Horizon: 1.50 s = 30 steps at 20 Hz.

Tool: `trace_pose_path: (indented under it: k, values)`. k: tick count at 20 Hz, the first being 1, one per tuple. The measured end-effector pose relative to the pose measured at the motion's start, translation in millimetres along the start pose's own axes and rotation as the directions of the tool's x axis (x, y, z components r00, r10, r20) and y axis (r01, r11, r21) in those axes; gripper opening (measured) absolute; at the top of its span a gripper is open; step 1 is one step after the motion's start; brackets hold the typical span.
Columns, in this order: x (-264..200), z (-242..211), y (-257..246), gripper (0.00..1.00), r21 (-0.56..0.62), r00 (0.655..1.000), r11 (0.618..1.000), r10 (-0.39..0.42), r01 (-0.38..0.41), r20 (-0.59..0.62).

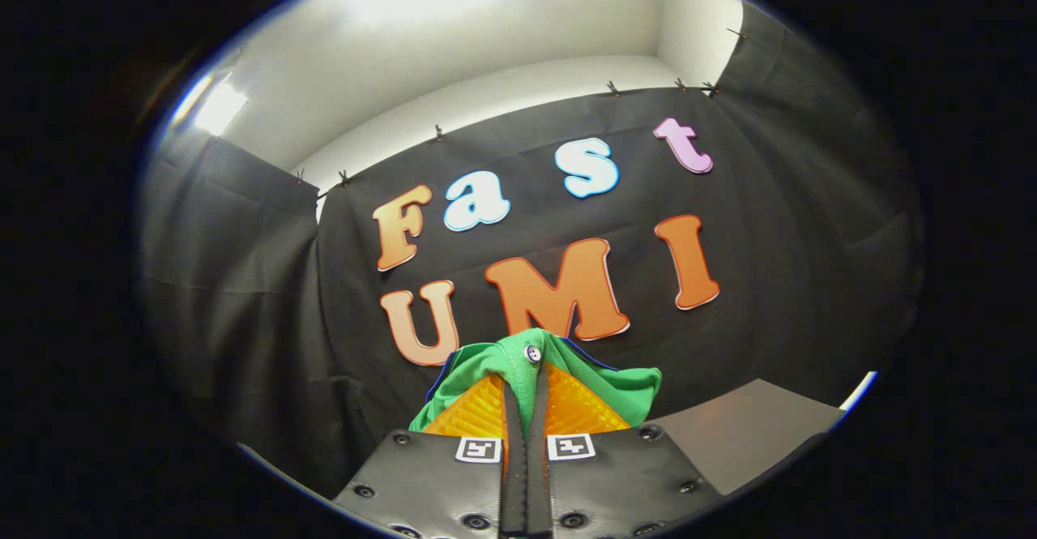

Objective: Put the clothes into the washing machine and then close the washing machine lid.

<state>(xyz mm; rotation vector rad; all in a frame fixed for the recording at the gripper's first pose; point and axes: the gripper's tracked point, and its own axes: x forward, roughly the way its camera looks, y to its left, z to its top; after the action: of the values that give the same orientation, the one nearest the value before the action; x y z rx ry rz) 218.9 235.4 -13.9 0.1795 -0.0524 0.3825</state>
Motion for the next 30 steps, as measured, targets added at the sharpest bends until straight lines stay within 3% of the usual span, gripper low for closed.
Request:
trace_pose_path:
  k: [5, 9, 14, 17, 22, 26, 30]
  values:
    - [24.9, -31.0, 91.9, 0.07, -0.035, 0.996, 0.995, 0.089, -0.09, -0.027]
    - [57.6, -86.6, 164.8, 0.07, 0.038, 0.977, 0.983, 0.185, -0.182, -0.104]
    - [102.0, -202.2, 208.4, 0.07, 0.064, 0.95, 0.98, 0.197, -0.187, -0.244]
    - [123.3, -276.9, 211.4, 0.08, 0.036, 0.924, 0.987, 0.158, -0.155, -0.347]
    - [144.4, -414.2, 200.7, 0.08, 0.002, 0.809, 0.995, 0.08, -0.097, -0.582]
    - [166.8, -482.0, 185.8, 0.08, 0.012, 0.744, 1.0, 0.021, -0.017, -0.668]
    - [157.7, -541.0, 168.1, 0.08, -0.058, 0.684, 0.998, -0.025, -0.025, -0.729]
